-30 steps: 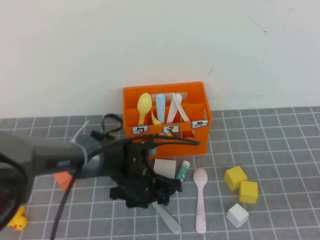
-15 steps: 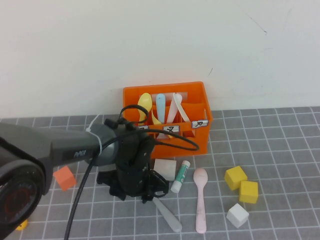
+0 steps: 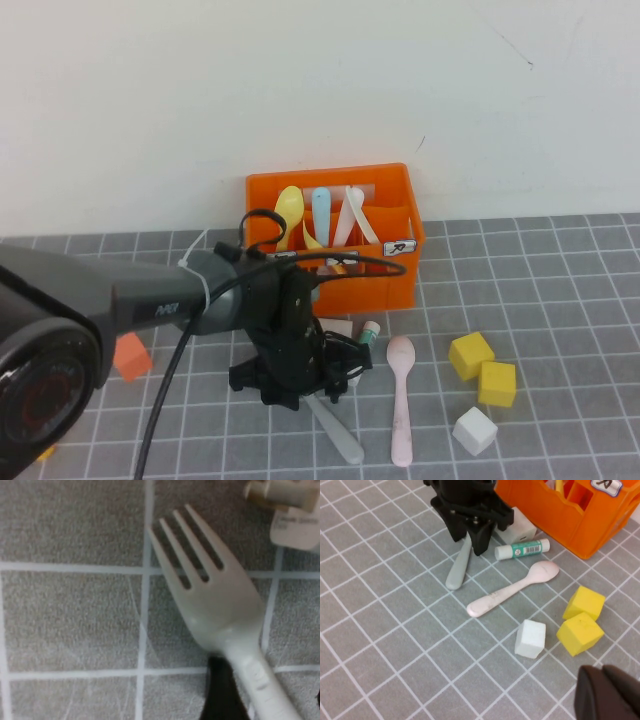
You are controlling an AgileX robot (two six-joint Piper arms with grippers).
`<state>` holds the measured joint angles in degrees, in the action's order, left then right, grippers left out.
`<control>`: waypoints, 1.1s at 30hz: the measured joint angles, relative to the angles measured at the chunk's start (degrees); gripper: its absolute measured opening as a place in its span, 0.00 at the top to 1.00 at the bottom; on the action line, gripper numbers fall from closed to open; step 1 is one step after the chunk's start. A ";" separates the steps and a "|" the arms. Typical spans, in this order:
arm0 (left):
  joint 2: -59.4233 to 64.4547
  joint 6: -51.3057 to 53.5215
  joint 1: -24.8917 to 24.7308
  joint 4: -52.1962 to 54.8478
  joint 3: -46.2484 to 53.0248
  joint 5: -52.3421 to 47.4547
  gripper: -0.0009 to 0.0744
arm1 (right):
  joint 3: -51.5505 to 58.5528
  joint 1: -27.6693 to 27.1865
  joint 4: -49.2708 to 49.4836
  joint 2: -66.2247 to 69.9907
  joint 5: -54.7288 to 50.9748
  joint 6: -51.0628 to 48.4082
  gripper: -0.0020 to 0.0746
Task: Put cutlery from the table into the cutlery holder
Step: Pick up the fork
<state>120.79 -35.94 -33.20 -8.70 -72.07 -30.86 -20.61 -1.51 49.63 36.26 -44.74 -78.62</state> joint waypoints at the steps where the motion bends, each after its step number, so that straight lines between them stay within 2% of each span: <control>1: 0.00 -0.02 -0.23 0.55 0.00 0.00 0.48 | 0.00 0.00 0.00 0.00 0.00 0.00 0.98; 5: 0.48 -0.02 -1.96 8.23 -0.48 -1.97 0.49 | 0.00 0.00 0.00 0.00 0.00 0.00 0.98; 9: 0.59 -1.78 -3.38 18.70 -0.57 -7.99 0.56 | 0.00 0.00 0.02 0.00 0.00 0.00 0.98; 13: 0.59 -2.92 -3.39 23.04 -0.57 -13.48 0.62 | 0.00 0.00 0.13 0.00 0.00 0.00 0.98; 23: 0.59 -2.90 -0.01 14.66 -0.57 -13.64 0.63 | 0.00 0.00 0.16 0.00 -0.80 0.00 0.98; 29: 0.59 12.66 1.31 5.54 -0.57 -10.89 0.71 | 0.00 0.00 0.26 0.00 -0.80 0.00 0.98; 33: 0.59 14.33 1.31 3.78 -0.57 -10.32 0.75 | 0.00 0.00 0.26 0.00 -0.80 0.00 0.98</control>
<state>121.38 -21.61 -31.89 -4.92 -72.65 -41.18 -20.61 -1.51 49.89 36.26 -45.53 -78.62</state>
